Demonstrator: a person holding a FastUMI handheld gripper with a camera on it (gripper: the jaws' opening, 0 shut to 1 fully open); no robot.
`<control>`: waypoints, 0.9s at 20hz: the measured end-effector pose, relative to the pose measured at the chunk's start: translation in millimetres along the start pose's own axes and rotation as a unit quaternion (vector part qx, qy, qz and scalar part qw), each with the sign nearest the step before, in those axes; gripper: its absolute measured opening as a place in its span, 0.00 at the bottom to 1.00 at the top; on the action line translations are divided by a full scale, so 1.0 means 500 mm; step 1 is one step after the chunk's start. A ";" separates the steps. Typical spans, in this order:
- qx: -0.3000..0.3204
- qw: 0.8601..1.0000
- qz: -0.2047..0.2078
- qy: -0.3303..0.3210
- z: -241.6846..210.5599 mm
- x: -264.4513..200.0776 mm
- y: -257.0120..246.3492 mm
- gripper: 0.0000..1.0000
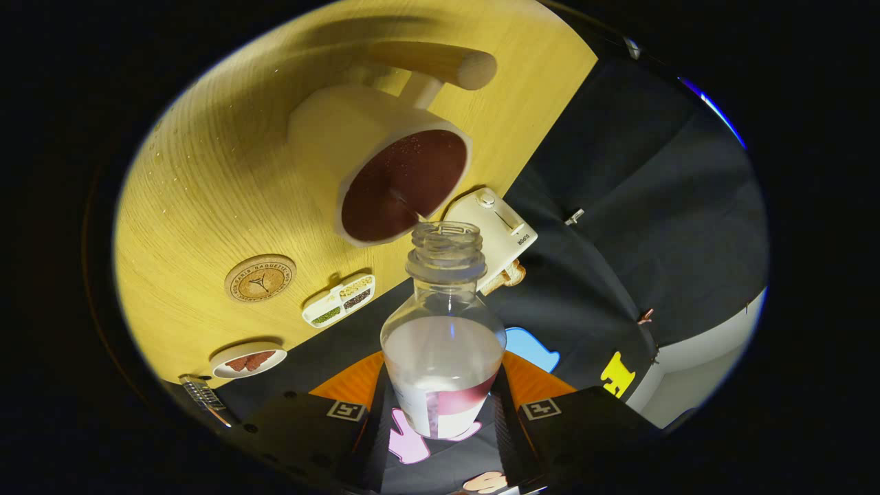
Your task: Take the bottle from table, then pour the juice into the cup, finally place the bottle on the coaster
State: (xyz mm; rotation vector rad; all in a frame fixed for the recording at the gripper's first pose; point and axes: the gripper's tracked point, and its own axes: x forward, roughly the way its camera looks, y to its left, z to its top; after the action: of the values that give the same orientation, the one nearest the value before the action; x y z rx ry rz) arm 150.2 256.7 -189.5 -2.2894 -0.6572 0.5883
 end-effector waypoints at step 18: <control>0.630 0.757 0.025 0.172 -0.190 -0.090 0.045 0.67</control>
State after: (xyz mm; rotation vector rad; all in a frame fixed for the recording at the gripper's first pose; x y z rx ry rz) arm 176.0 169.7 -131.5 -1.0496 0.0662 0.3943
